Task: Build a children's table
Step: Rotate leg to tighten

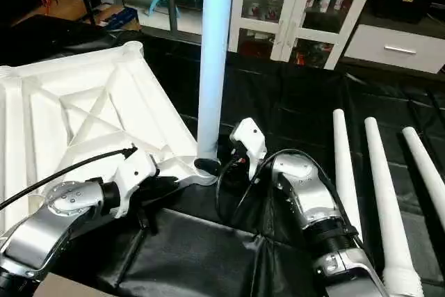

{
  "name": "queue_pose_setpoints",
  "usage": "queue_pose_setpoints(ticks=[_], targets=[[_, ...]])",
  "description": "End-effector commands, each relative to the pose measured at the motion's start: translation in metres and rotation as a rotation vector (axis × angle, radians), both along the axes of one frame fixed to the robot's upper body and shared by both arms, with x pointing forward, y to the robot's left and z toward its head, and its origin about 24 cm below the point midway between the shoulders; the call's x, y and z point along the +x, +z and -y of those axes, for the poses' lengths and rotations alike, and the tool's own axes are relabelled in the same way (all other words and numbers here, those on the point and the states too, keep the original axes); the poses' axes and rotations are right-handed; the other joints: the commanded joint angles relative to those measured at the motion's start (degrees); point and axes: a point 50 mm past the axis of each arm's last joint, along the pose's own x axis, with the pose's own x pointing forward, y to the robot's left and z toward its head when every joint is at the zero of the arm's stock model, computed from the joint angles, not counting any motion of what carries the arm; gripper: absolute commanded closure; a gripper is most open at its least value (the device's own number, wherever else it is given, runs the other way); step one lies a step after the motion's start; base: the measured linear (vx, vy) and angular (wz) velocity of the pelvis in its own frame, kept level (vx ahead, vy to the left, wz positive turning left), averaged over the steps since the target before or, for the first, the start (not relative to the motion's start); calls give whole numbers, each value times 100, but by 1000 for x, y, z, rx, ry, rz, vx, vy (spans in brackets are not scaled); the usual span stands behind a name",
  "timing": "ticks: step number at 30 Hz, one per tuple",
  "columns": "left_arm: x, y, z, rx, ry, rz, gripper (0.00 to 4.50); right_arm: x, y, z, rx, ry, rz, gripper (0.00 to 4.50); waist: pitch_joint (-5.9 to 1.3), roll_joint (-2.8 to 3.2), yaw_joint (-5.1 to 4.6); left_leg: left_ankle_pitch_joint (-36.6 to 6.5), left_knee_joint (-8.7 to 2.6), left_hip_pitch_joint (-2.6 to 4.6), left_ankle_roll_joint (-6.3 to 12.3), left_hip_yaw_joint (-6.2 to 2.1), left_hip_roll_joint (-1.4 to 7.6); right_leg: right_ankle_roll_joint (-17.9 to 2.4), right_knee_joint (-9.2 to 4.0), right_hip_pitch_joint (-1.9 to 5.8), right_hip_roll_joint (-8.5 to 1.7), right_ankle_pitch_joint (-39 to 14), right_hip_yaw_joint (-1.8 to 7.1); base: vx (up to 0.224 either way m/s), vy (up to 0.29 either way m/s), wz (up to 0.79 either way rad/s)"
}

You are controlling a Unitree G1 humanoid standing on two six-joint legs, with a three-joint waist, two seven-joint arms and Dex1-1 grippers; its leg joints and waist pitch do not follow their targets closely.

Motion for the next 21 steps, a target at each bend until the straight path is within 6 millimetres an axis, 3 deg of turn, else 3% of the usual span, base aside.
queue_pose_setpoints(ticks=[1,3,4,6,7,9,11,21], targets=[[-1,16,13,-41,-80,62,450,4,3,8,-24,-3,-5,101,-405,55,-18,-700,-406,102,346,-116,303,-1530,-302,289,-275,-312,263,0,0,0],[-1,16,13,-39,-84,62,450,3,0,6,-28,4,-12,101,-402,53,-20,-740,-410,93,339,-120,303,-1547,-300,293,-276,-327,260,0,0,0],[-1,16,14,-41,-87,61,450,4,-2,4,-29,1,-13,101,-404,86,-21,-769,-408,95,319,-124,302,-1550,-299,292,-281,-347,259,0,0,0],[-1,16,15,-43,-93,58,450,5,-4,2,-24,-5,-13,117,-404,56,-43,-877,-412,93,273,-124,303,-1556,-313,297,-286,-455,257,0,0,0],[-1,15,15,-39,-93,56,450,5,-3,0,-12,-14,-10,117,-402,98,-43,-896,-417,94,247,-132,304,-1548,-312,296,-280,-461,255,0,0,0],[-1,15,15,-39,-91,56,450,7,-1,1,0,-27,-8,144,-407,65,-49,-891,-417,100,235,-129,305,-1543,-309,296,-272,-410,254,0,0,0],[0,15,14,-34,-87,57,450,7,0,4,3,-22,-13,156,-410,94,-43,-868,-413,103,236,-131,305,-1555,-299,295,-272,-351,253,0,0,0],[-1,12,14,-34,-90,45,450,6,-2,6,7,-22,-29,240,-419,91,-55,-837,-401,108,257,-126,303,-1596,-287,301,-267,-225,251,0,0,0]])
